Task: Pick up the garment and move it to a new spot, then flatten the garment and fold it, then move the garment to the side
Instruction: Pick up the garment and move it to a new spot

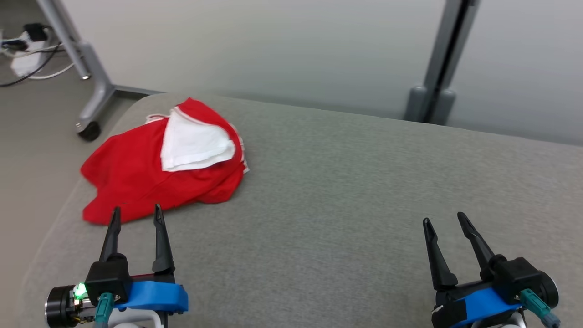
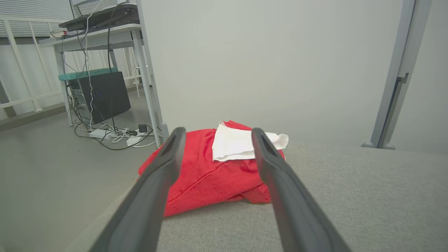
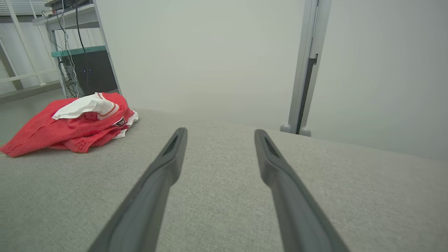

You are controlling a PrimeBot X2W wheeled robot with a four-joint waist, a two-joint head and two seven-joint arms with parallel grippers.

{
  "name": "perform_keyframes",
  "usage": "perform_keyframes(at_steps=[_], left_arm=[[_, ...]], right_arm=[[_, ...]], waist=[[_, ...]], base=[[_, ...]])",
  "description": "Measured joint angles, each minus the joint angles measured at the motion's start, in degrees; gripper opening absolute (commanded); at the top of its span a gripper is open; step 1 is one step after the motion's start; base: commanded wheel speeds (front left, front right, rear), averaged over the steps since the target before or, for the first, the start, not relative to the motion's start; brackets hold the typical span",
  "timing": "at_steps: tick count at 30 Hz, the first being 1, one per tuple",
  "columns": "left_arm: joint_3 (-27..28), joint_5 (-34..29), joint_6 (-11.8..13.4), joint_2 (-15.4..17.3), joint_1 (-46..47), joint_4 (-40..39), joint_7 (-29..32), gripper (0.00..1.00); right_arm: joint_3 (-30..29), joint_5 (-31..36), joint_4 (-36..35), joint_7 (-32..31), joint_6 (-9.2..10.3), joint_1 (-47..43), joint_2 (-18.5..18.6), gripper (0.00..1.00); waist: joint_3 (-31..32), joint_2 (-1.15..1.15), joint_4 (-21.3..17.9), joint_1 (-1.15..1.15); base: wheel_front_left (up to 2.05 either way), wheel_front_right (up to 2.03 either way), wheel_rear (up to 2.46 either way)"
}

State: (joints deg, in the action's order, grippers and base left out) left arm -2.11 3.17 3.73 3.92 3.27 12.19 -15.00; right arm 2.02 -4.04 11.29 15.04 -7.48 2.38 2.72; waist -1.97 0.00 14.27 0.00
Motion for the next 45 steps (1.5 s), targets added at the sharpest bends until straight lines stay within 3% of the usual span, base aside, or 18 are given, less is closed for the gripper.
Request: perform_keyframes(at_steps=[11,19,25,31,45], left_arm=[[1.56,0.81,-0.07,-0.22,-0.36,-0.15,-0.01,1.0],[3.05,0.96,-0.22,-0.34,-0.82,-0.52,-0.01,1.0],[4.25,1.68,-0.58,-0.44,0.4,-0.57,-0.01,1.0],[6.65,2.93,-2.31,0.91,8.21,0.1,-0.01,1.0],[10.8,5.12,-5.79,11.49,34.59,13.13,1.45,1.0]], right_arm=[[-0.29,1.24,0.65,0.0,0.0,1.04,-0.01,1.0],[0.12,1.57,1.04,0.01,0.0,2.05,-0.01,1.0],[0.22,2.0,1.33,0.0,-0.01,2.26,-0.02,1.0],[-0.57,3.91,0.65,0.01,-0.01,3.79,-0.02,1.0],[-5.91,8.47,-5.63,0.01,-0.01,8.5,0.82,1.0]], waist=[[-1.28,0.0,9.84,0.0],[-2.75,0.0,12.55,0.0],[-3.65,0.0,10.59,0.0],[-7.06,0.0,6.86,0.0],[-20.1,0.0,-5.56,0.02]], base=[[0.0,0.0,0.0],[0.0,0.0,0.0],[0.0,0.0,0.0],[0.0,0.0,0.0],[0.0,0.0,0.0]])
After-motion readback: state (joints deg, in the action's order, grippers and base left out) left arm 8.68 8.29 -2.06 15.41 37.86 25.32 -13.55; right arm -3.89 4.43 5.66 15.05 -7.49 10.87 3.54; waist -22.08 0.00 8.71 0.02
